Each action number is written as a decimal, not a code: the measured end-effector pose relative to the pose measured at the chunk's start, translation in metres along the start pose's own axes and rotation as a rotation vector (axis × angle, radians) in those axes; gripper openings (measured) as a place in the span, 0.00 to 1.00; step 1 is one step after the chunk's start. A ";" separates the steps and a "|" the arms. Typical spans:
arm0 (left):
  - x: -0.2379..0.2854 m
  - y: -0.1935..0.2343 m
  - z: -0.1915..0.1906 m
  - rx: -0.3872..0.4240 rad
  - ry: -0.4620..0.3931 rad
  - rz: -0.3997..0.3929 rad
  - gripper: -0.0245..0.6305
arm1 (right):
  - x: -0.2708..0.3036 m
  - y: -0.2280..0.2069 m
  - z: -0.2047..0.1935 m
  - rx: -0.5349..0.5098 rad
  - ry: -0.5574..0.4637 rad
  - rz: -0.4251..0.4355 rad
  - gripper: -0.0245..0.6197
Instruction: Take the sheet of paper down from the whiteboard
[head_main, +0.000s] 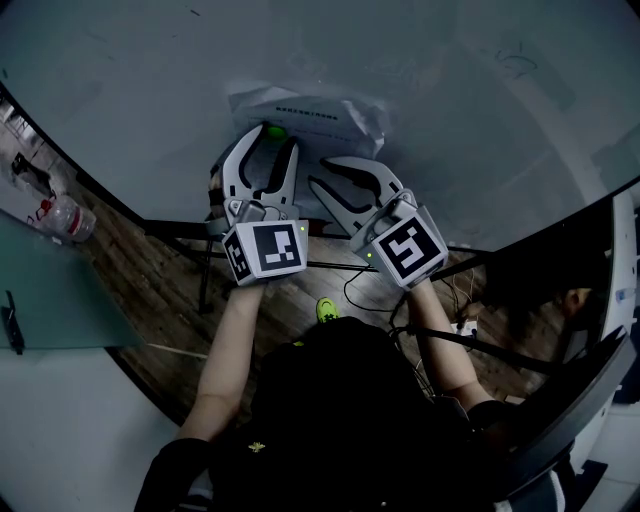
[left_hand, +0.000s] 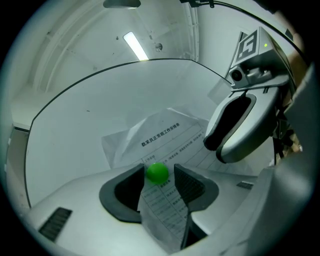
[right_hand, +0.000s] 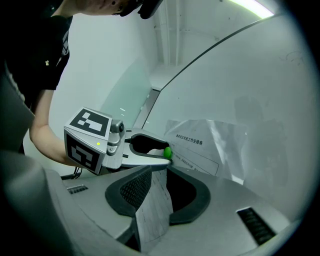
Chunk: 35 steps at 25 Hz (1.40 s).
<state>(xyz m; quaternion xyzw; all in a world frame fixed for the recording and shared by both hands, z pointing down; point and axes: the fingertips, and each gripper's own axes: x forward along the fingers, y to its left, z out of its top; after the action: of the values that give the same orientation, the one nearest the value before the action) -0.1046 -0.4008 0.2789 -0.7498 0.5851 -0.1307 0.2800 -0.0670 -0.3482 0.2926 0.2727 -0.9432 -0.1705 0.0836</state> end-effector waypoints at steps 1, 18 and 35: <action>0.000 0.000 0.000 0.000 0.001 -0.001 0.33 | 0.000 0.000 0.001 0.000 0.000 0.000 0.21; -0.002 0.002 0.001 0.038 0.011 -0.014 0.27 | -0.005 -0.007 0.009 -0.016 0.005 -0.060 0.21; -0.001 0.003 0.000 0.039 0.009 -0.022 0.24 | -0.041 -0.059 0.028 -0.093 0.036 -0.323 0.28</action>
<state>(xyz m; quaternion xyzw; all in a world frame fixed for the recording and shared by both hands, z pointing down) -0.1068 -0.4005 0.2773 -0.7500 0.5756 -0.1483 0.2903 -0.0114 -0.3648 0.2426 0.4195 -0.8766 -0.2201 0.0845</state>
